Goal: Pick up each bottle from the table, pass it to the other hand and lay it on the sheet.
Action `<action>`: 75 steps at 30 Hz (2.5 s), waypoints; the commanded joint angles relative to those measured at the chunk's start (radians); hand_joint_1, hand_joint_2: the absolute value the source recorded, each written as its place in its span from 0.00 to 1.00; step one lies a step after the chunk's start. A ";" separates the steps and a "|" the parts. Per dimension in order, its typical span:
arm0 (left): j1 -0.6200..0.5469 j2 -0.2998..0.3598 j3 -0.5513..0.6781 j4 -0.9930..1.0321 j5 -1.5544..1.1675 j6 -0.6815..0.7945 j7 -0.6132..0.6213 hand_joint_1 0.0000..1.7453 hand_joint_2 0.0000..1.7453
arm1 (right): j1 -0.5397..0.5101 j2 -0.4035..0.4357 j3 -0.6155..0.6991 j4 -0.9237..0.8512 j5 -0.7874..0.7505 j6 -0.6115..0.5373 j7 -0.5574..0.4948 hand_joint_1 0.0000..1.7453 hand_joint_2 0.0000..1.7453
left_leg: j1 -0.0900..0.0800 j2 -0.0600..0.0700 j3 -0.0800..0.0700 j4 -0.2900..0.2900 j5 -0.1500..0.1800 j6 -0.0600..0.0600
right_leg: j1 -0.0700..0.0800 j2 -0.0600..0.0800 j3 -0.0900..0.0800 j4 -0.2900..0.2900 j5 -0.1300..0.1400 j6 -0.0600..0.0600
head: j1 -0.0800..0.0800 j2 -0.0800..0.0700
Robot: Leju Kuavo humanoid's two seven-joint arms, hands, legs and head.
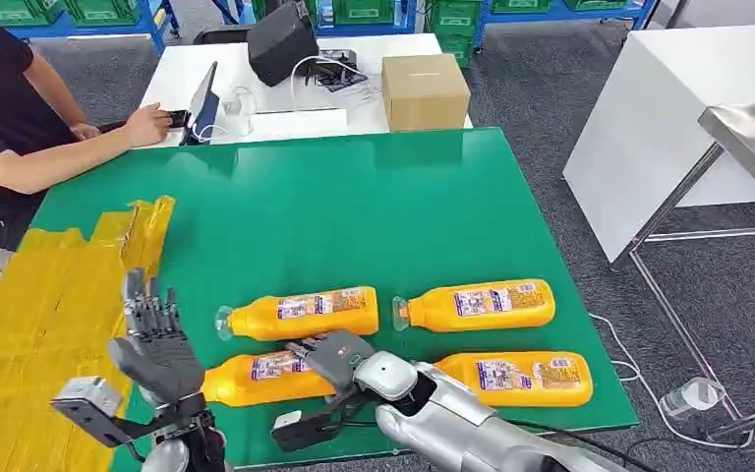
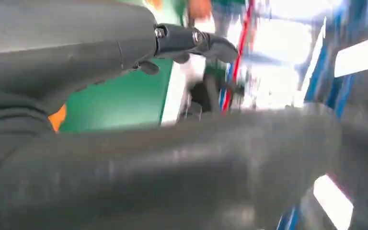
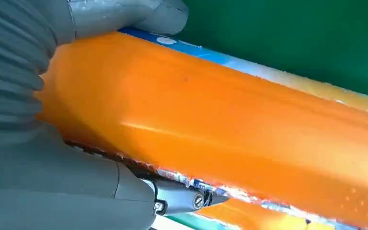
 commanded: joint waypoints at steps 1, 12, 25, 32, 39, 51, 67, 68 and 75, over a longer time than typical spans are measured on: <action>0.093 0.003 0.153 -0.156 0.151 0.235 0.003 0.00 1.00 | 0.219 0.038 -0.172 0.085 -0.165 -0.152 0.020 1.00 1.00 | 0.002 0.000 -0.008 0.002 0.001 -0.001 | 0.001 0.000 -0.007 0.002 0.001 -0.001 | 0.001 0.000; 0.121 0.003 0.241 -0.192 0.176 0.301 0.003 0.00 1.00 | 0.392 -0.014 -0.357 -0.346 -0.364 -0.246 -0.170 1.00 1.00 | 0.001 -0.012 0.005 0.000 -0.011 -0.001 | 0.001 -0.011 0.017 -0.002 -0.015 0.000 | 0.000 0.000; 0.052 0.009 0.371 0.098 0.343 -0.523 0.173 0.00 1.00 | 0.354 0.033 -0.375 -0.505 -0.548 -0.226 -0.351 1.00 1.00 | -0.002 -0.019 -0.011 0.000 -0.008 0.001 | -0.002 -0.019 0.005 -0.001 -0.015 0.001 | 0.001 0.000; 0.085 0.003 0.239 0.074 0.326 -0.655 0.196 0.00 1.00 | 0.436 -0.012 -0.416 -0.593 -0.536 -0.216 -0.392 1.00 1.00 | -0.002 -0.021 -0.016 0.001 -0.008 0.001 | -0.002 -0.021 0.002 -0.002 -0.015 0.001 | 0.001 0.000; 0.068 0.010 0.097 0.099 0.307 -0.648 0.187 0.00 1.00 | 0.554 -0.058 -0.464 -0.696 -0.489 -0.201 -0.410 1.00 1.00 | -0.004 -0.025 -0.019 0.001 -0.008 0.001 | -0.004 -0.025 0.001 -0.001 -0.015 0.002 | 0.001 0.000; 0.116 0.010 0.334 0.079 0.317 -0.806 0.178 0.00 1.00 | 0.362 0.075 -0.401 -0.499 -0.531 -0.157 -0.426 1.00 1.00 | -0.003 -0.017 -0.017 0.000 -0.008 0.000 | -0.003 -0.018 -0.001 -0.001 -0.014 0.001 | 0.000 0.000; 0.105 0.004 0.357 0.091 0.302 -0.831 0.180 0.00 1.00 | 0.348 0.085 -0.397 -0.483 -0.535 -0.156 -0.426 1.00 1.00 | -0.004 -0.020 -0.020 0.001 -0.007 0.000 | -0.003 -0.021 -0.002 -0.001 -0.014 0.001 | 0.001 0.000; 0.105 0.003 0.362 0.089 0.301 -0.837 0.179 0.00 1.00 | 0.343 0.090 -0.396 -0.470 -0.537 -0.155 -0.428 1.00 1.00 | -0.004 -0.020 -0.020 0.001 -0.007 0.000 | -0.004 -0.020 -0.002 0.000 -0.015 0.001 | 0.001 0.000; 0.097 0.003 0.378 0.099 0.290 -0.847 0.179 0.00 1.00 | 0.323 0.105 -0.388 -0.439 -0.549 -0.152 -0.436 1.00 1.00 | -0.003 -0.020 -0.020 0.001 -0.007 0.001 | -0.003 -0.020 -0.001 -0.001 -0.014 0.001 | 0.001 0.000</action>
